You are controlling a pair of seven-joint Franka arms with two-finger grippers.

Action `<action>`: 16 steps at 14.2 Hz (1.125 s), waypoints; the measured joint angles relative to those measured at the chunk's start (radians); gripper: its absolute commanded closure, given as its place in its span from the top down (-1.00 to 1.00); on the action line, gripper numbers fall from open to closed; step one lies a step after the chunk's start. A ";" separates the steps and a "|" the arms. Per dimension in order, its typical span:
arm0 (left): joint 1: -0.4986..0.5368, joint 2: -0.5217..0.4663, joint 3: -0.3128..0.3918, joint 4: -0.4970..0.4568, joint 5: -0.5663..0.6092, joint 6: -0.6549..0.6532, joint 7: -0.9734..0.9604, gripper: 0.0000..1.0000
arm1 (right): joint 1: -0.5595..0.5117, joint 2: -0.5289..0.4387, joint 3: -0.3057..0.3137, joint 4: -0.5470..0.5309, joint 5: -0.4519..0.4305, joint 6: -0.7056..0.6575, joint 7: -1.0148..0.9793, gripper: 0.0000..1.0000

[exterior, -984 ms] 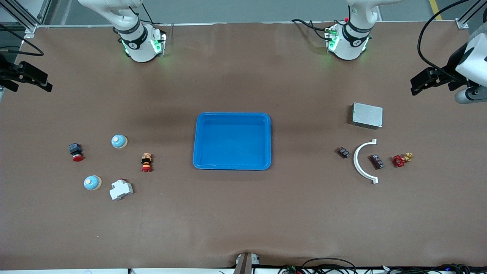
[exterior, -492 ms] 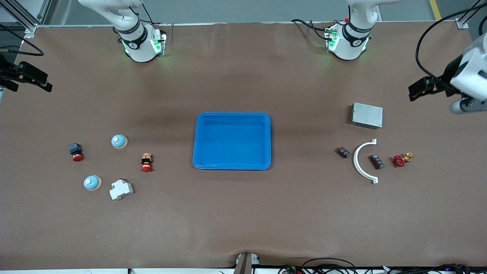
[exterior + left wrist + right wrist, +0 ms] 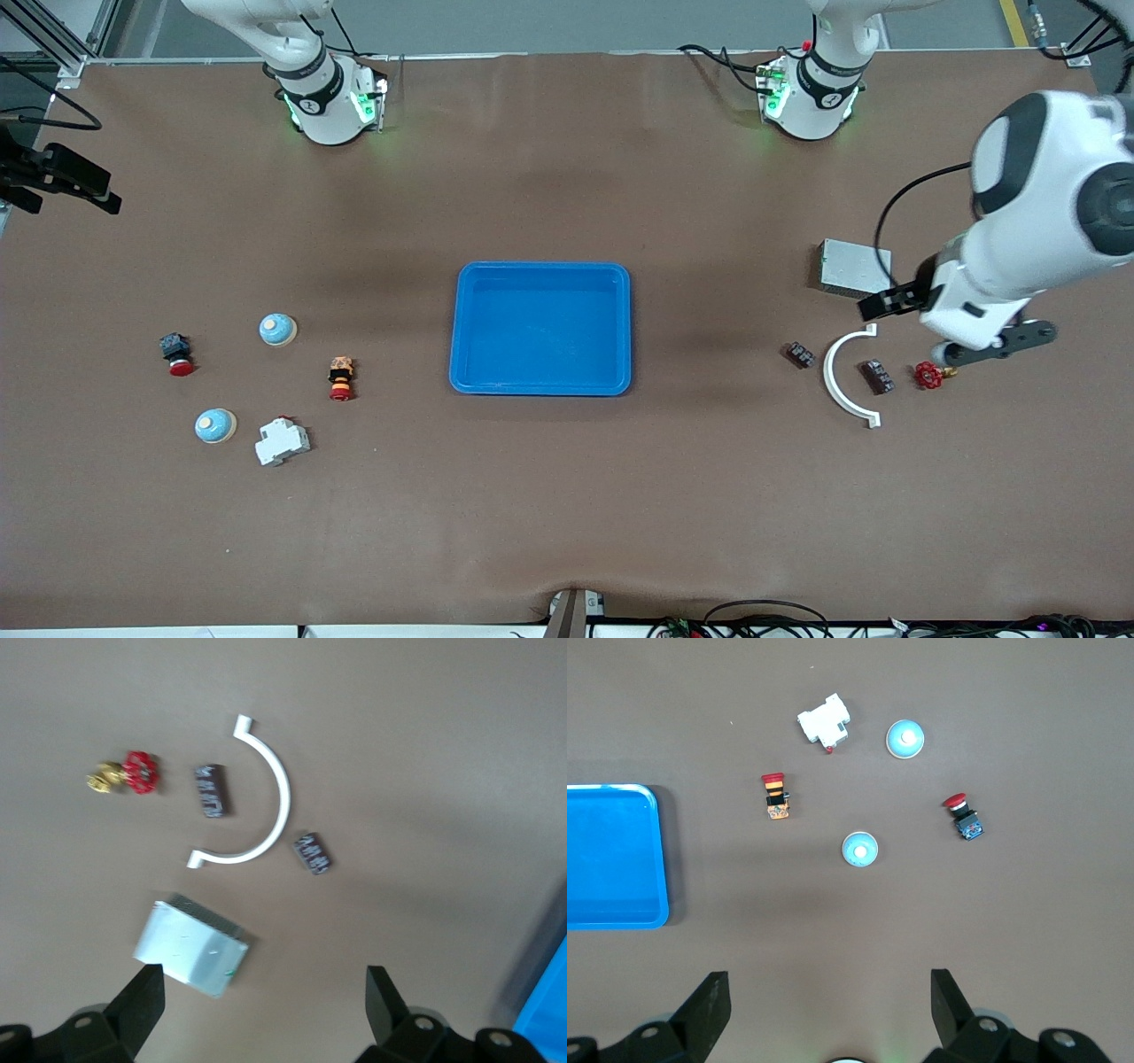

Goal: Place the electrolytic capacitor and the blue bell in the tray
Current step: 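Move the left gripper toward the brown capacitors beside the white arc, then grasp a capacitor with the left gripper while the right gripper reaches a bell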

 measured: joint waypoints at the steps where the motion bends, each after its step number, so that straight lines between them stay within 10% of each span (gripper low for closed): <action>1: -0.002 0.002 -0.011 -0.039 0.000 0.043 -0.045 1.00 | 0.001 0.000 0.001 0.001 0.000 0.000 0.000 1.00; 16: -0.028 0.168 -0.023 -0.255 0.000 0.406 -0.482 1.00 | 0.055 0.155 0.015 0.040 -0.006 -0.001 -0.001 1.00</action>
